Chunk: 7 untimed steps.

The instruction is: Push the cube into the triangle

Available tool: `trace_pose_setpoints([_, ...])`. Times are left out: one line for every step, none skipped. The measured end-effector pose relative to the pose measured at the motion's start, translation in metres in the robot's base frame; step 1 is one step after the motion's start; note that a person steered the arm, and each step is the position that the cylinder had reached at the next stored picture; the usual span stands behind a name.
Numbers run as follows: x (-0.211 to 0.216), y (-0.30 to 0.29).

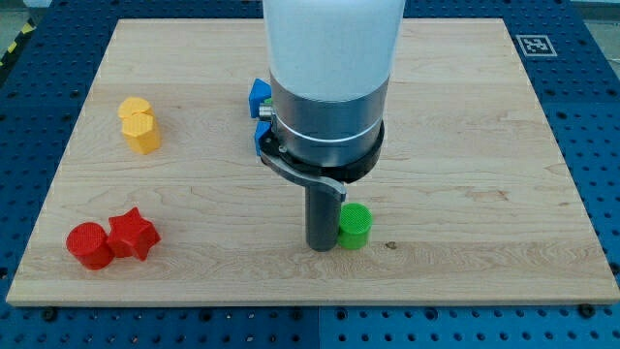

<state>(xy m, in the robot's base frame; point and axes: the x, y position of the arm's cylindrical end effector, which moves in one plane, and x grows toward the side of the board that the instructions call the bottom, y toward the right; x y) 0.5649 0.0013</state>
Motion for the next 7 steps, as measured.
trace_pose_setpoints([-0.029, -0.025])
trace_pose_setpoints([-0.065, -0.04])
trace_pose_setpoints([-0.068, -0.04])
trace_pose_setpoints([-0.09, -0.051])
trace_pose_setpoints([-0.117, -0.056])
trace_pose_setpoints([-0.118, -0.056])
trace_pose_setpoints([-0.134, -0.067])
